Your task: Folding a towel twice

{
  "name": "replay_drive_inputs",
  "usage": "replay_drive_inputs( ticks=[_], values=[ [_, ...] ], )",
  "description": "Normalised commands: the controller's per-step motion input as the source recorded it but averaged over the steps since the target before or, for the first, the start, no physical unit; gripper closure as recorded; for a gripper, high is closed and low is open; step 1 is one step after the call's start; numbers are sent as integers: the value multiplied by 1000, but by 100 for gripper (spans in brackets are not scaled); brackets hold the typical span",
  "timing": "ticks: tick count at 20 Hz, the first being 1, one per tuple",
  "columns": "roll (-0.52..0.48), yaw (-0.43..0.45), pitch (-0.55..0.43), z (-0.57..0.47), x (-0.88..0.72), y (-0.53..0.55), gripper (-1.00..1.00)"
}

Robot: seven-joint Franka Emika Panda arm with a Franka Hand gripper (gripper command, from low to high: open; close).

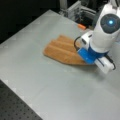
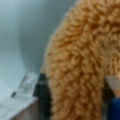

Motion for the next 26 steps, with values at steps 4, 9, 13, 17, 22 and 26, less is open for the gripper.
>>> replay_drive_inputs(
  ticks=[4, 9, 13, 17, 22, 26],
  values=[
    [18, 139, 367, 541, 120, -309, 100],
    [46, 134, 356, 520, 154, -349, 100],
    [53, 179, 337, 325, 245, -293, 100],
    [42, 217, 280, 188, 329, -292, 100],
    [14, 289, 243, 69, 453, -388, 100],
    [-58, 263, 191, 85, 513, -482, 100]
  ],
)
